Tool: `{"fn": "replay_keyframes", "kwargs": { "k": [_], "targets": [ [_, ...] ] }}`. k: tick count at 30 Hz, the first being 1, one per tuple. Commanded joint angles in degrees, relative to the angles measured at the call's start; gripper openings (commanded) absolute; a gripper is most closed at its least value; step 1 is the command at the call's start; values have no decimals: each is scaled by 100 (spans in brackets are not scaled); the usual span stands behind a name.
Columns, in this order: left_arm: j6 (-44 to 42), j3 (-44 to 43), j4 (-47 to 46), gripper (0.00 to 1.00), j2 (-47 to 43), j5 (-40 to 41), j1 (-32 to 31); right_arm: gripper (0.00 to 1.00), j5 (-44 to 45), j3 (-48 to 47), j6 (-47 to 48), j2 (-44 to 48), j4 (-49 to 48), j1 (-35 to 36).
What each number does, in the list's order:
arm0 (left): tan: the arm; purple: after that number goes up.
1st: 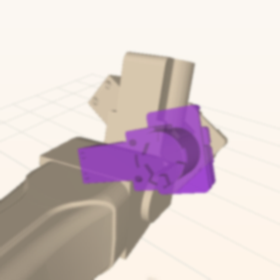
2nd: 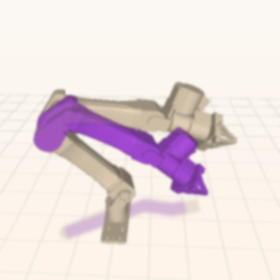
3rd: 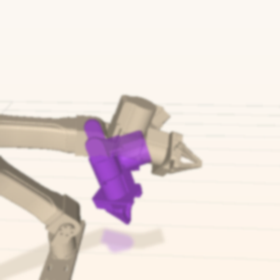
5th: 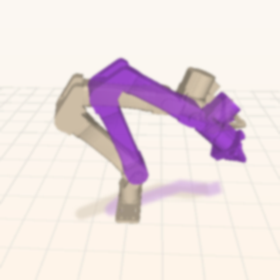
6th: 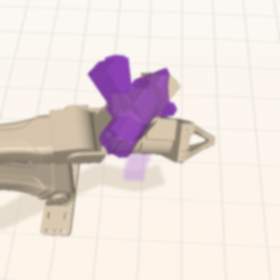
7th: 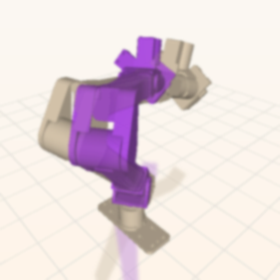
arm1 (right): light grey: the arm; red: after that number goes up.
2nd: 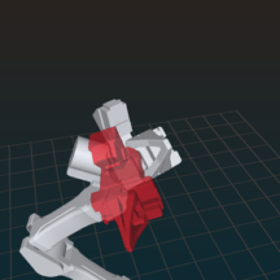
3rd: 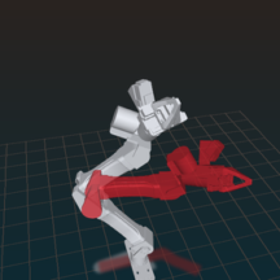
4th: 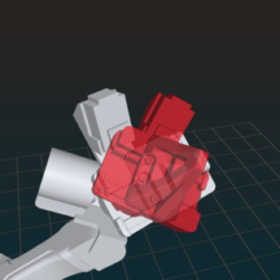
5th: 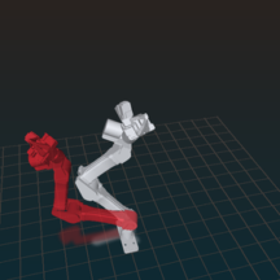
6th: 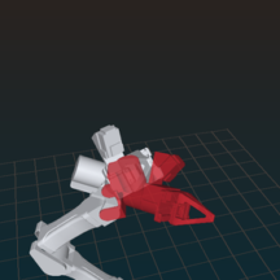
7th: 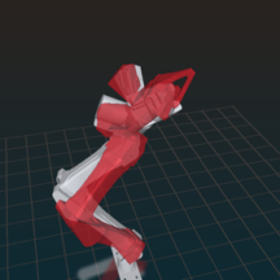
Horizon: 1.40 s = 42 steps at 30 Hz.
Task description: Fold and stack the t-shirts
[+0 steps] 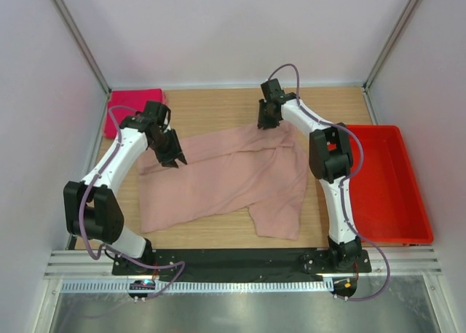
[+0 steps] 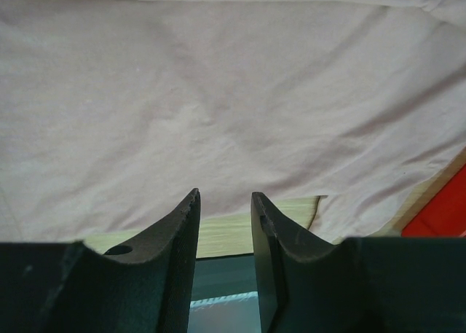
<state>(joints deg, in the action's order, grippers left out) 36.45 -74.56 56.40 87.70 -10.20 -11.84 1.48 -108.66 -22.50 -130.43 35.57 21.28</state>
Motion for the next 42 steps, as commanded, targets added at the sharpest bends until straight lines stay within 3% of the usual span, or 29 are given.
{"fn": "replay_keyframes", "kwargs": {
  "k": [1, 4, 7, 11, 13, 14, 16, 17, 19, 34, 42],
  "targets": [
    [-59, -120, 47, 35, 45, -105, -3, 30, 187, -901, 158, -324, -16, -27],
    [-50, -14, -24, 35, 72, -131, -3, 30, 90, -1420, 141, -352, 388, -27],
    [11, 65, -112, 35, -33, -141, -3, 31, 247, -966, 114, 358, 503, -27],
    [3, 56, -156, 35, -34, -140, -3, 40, 336, 315, 299, 1343, 582, -88],
    [-15, 21, -130, 35, 19, -141, -3, 48, 74, 931, 73, 1921, 242, -402],
    [-15, 12, -103, 35, 45, -158, -3, 50, -598, 1709, -95, 2134, -21, -562],
    [11, 21, -112, 35, 45, -193, -3, 62, -1225, 2556, -472, 2468, -1127, -983],
    [29, 38, -129, 35, 19, -219, -3, 63, -1759, 3213, -796, 2696, -1514, -1325],
    [64, 56, -121, 35, -16, -272, -3, 63, -2150, 3579, -957, 2768, -2229, -1529],
    [275, 425, -121, 36, -491, -281, -12, 54, -2819, 3185, -923, 1680, -2406, -1618],
    [346, 469, -59, 37, -693, -220, -21, 46, -3056, 3281, -1168, 1731, -2581, -1486]
  ]
}}
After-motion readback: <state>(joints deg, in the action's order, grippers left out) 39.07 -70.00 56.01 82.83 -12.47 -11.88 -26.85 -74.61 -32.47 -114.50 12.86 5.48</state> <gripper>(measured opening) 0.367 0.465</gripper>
